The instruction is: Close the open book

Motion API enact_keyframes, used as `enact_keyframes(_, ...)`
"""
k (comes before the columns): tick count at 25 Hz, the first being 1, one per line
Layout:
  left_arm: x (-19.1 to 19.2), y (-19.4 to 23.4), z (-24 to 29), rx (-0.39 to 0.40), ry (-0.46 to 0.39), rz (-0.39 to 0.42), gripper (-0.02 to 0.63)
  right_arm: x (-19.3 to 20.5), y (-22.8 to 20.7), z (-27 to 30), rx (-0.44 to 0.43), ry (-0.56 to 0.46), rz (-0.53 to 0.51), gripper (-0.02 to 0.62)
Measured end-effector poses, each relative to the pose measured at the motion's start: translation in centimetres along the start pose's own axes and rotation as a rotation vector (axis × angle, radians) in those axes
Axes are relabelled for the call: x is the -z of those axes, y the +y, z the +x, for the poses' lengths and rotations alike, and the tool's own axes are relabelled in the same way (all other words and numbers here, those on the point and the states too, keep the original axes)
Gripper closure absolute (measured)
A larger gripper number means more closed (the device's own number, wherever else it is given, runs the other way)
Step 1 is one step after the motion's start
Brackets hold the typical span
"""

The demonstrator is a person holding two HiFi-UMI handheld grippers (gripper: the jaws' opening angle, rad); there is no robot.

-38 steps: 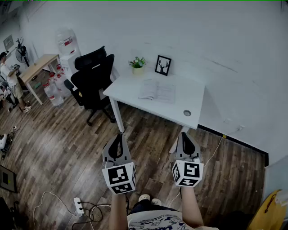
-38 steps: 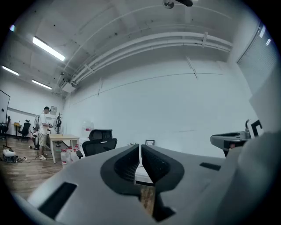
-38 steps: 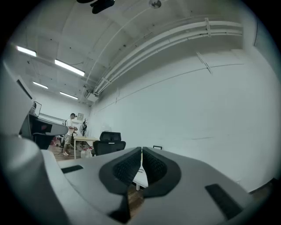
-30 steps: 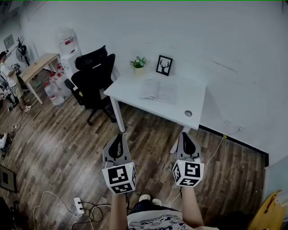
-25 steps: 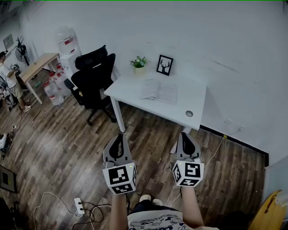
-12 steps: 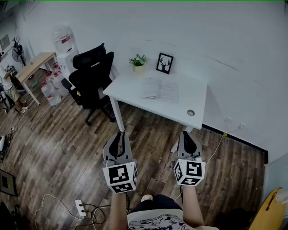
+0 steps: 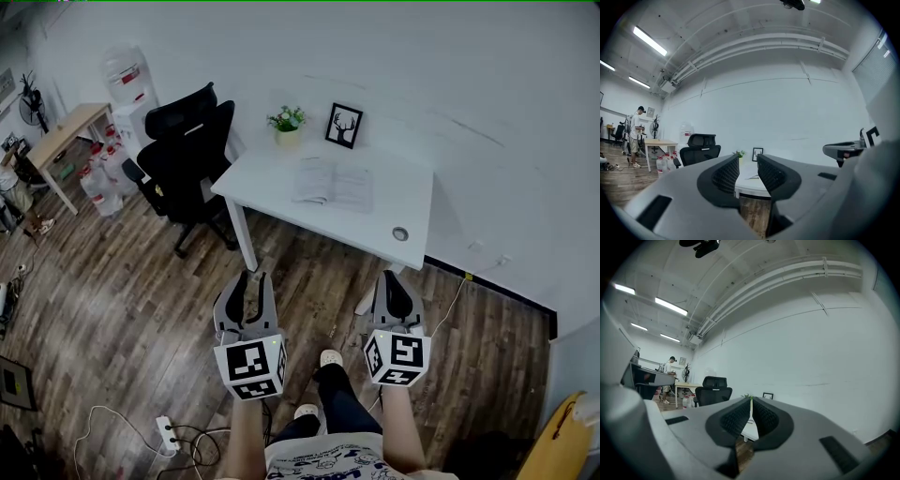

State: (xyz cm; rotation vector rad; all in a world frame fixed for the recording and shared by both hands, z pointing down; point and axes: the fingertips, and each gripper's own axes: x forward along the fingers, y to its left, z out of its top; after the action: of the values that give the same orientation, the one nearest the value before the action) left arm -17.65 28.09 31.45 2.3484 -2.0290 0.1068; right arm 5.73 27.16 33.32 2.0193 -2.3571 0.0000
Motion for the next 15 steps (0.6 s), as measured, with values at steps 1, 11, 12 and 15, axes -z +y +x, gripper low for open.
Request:
enact_keyframes(1, 0.1, 0.0, 0.4, -0.002, 0.002, -0.001, 0.502, 0.1, -0.1, 0.5, -0.001, 0.002, 0.000, 0.565)
enact_keyframes(11, 0.2, 0.8, 7.2, -0.050, 0.003, -0.002, 0.500, 0.4, -2.1, 8.1, -0.028, 0.000, 0.001, 0.565)
enact_keyframes(12, 0.1, 0.8, 8.2, -0.054, 0.001, -0.001, 0.500, 0.4, -2.4, 9.0, -0.033, -0.002, -0.001, 0.565)
enact_keyframes(15, -0.4, 0.5, 11.0, -0.067, -0.007, 0.003, 0.500, 0.2, -3.5, 11.9, -0.042, -0.008, -0.004, 0.565)
